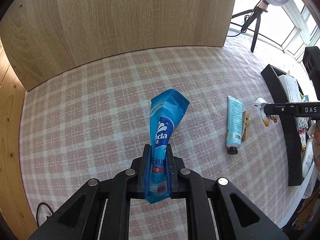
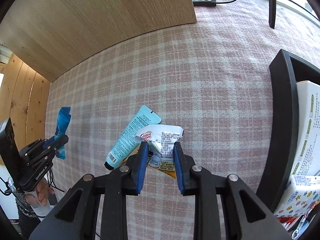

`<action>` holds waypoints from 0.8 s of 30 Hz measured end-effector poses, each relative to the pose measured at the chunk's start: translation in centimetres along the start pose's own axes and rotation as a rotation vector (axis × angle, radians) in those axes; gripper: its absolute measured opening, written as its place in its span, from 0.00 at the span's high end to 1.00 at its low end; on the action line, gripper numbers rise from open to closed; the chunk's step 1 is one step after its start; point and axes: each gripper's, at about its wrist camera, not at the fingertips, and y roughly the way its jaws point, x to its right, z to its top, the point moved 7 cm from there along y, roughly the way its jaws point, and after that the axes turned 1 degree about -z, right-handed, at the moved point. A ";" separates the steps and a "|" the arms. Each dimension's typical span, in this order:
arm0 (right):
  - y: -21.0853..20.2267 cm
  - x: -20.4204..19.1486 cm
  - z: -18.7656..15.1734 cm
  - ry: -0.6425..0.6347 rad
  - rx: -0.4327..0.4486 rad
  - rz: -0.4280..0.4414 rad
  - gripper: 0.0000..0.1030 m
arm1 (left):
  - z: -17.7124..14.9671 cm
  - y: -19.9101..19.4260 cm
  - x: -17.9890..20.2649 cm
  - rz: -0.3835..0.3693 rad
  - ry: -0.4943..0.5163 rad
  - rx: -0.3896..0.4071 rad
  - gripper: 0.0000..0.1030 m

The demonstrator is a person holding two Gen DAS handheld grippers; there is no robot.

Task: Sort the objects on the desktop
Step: 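Carry Vinda packet and sachet to the black tray and open both tools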

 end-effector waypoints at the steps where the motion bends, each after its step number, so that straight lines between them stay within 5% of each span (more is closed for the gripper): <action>1: -0.7 0.2 -0.2 0.000 0.009 -0.003 0.76 | 0.1 -0.4 0.5 0.001 0.013 0.006 0.89; 8: -5.9 5.0 -3.3 0.049 0.061 -0.044 0.76 | 1.2 -2.3 7.1 -0.055 0.150 0.029 0.89; 24: -19.0 23.0 -14.3 0.351 0.210 -0.225 0.75 | 3.4 -3.7 33.6 -0.304 0.516 0.047 0.89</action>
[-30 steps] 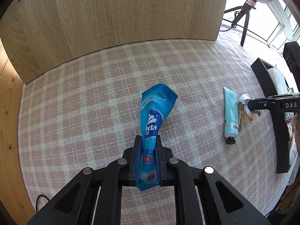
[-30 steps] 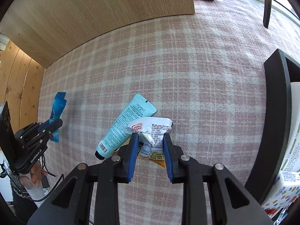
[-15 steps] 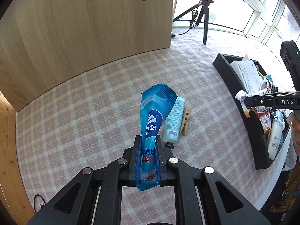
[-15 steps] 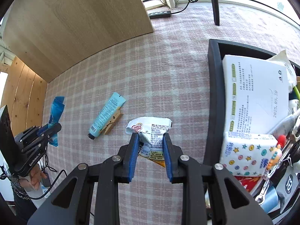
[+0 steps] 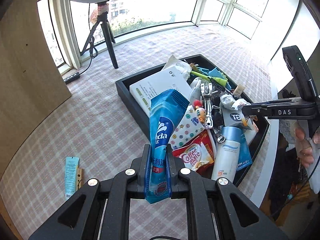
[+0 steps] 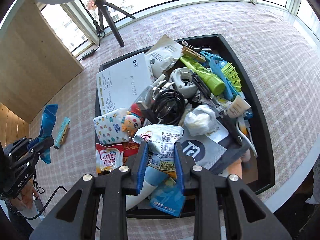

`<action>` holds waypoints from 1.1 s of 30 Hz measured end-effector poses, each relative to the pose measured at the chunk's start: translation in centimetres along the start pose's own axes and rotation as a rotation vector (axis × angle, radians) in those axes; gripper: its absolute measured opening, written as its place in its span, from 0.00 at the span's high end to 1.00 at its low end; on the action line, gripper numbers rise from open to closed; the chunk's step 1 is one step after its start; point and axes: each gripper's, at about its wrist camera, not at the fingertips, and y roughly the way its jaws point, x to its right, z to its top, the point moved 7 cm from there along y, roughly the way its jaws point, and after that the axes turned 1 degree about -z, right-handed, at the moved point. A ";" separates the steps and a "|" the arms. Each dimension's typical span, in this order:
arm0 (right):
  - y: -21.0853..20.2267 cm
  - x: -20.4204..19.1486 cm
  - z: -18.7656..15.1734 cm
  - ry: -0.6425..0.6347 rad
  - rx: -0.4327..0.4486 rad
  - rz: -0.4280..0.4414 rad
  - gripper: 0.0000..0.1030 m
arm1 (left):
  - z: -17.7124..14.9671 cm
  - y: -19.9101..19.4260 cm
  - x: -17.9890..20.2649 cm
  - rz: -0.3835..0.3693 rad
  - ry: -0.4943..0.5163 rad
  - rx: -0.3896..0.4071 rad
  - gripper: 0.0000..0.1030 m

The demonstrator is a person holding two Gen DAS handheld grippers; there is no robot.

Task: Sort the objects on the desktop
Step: 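Carry Vinda packet and sachet to the black tray and open both tools, then move both tools back toward the blue tube and wooden clothespin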

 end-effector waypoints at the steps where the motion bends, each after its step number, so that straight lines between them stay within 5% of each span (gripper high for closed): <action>1: -0.2 1.3 -0.3 0.020 -0.001 -0.013 0.75 | 0.7 0.4 1.1 -0.015 0.016 -0.003 0.89; 11: -0.2 10.1 -2.5 0.184 -0.013 -0.085 0.75 | 4.2 3.6 10.5 -0.126 0.188 -0.052 0.87; 13: 0.0 10.6 -2.7 0.191 -0.017 -0.085 0.74 | 4.2 3.9 12.0 -0.140 0.222 -0.064 0.76; 15: 0.1 10.8 -2.8 0.196 -0.008 -0.074 0.71 | 4.4 4.2 12.8 -0.130 0.238 -0.055 0.54; 17: 0.1 11.1 -2.8 0.216 -0.007 -0.082 0.62 | 4.6 4.4 13.1 -0.135 0.238 -0.052 0.53; 25: -1.1 10.5 -2.3 0.213 0.030 -0.073 0.58 | 4.4 3.3 10.0 -0.130 0.187 -0.045 0.53; 33: -1.6 6.9 -1.5 0.145 0.044 -0.039 0.58 | 3.8 0.7 3.0 -0.071 0.120 -0.019 0.55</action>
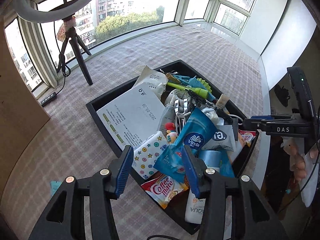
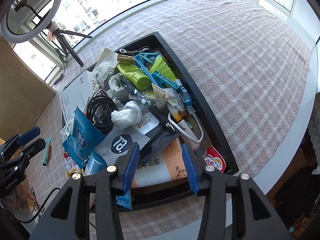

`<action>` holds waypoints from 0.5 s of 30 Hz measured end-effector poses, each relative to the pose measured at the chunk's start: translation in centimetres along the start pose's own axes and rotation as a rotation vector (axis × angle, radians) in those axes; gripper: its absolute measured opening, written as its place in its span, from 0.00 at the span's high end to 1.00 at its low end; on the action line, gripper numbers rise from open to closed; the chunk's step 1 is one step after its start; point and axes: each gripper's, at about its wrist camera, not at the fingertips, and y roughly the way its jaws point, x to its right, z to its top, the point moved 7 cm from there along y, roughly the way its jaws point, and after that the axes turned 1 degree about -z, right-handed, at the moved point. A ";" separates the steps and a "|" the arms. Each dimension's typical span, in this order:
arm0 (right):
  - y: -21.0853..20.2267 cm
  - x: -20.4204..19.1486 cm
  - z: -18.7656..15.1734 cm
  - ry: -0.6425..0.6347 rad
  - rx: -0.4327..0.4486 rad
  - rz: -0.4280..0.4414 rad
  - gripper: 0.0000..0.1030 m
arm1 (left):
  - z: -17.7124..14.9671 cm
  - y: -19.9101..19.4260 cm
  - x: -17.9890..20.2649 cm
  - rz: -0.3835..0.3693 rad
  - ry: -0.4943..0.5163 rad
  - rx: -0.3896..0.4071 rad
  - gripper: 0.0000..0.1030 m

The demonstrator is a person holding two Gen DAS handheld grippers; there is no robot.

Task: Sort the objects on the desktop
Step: 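Move both tools back toward the blue tube and wooden clothespin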

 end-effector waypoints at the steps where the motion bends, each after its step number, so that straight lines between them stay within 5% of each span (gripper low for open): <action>1: 0.0 -0.7 0.0 -0.015 0.001 0.005 0.58 | -0.3 -0.4 -1.2 0.019 -0.014 0.003 0.55; 15: 1.5 -16.4 -1.4 -0.318 -0.037 0.131 0.58 | -8.9 -2.9 -19.9 0.195 -0.263 -0.067 0.55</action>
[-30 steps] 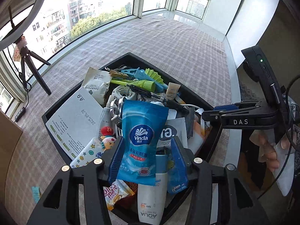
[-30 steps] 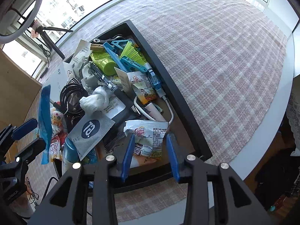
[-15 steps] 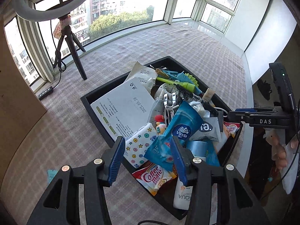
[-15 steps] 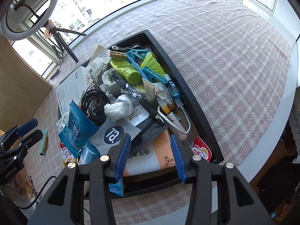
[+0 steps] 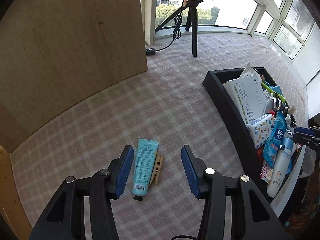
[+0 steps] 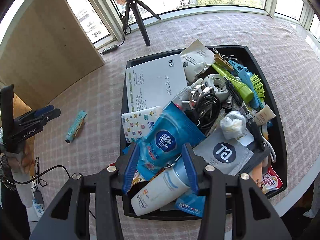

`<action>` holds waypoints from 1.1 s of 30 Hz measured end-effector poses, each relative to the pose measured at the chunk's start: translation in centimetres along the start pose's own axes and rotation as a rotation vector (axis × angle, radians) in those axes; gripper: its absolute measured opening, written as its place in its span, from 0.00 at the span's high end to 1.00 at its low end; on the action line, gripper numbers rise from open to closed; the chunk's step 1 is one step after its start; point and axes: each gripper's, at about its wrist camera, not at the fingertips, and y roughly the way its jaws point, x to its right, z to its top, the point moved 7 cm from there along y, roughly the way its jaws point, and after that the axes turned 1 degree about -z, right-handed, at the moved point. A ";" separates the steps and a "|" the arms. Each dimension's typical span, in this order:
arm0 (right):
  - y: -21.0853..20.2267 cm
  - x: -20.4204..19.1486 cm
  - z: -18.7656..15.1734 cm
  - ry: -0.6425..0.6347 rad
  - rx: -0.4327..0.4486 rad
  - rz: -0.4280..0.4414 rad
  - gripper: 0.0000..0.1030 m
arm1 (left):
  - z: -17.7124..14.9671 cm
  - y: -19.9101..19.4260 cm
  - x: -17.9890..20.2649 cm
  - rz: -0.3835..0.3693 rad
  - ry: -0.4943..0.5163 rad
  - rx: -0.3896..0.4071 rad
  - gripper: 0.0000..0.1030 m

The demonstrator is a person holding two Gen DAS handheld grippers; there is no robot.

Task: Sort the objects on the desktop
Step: 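Move both tools back toward the blue tube and wooden clothespin, then grasp the blue tube with left tool while right tool grasps the wooden clothespin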

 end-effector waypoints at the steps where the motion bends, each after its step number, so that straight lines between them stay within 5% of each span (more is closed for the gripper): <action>1: 0.4 -1.1 0.1 -0.017 -0.008 0.011 0.58 | -0.6 0.5 -0.8 -0.001 -0.012 -0.017 0.55; 15: 9.4 -14.3 0.7 -0.117 -0.173 0.124 0.58 | -5.3 6.7 -2.7 -0.006 0.058 -0.153 0.58; 33: 16.2 -19.9 1.9 0.000 -0.270 0.138 0.63 | -5.2 7.3 -2.9 -0.030 0.129 -0.155 0.72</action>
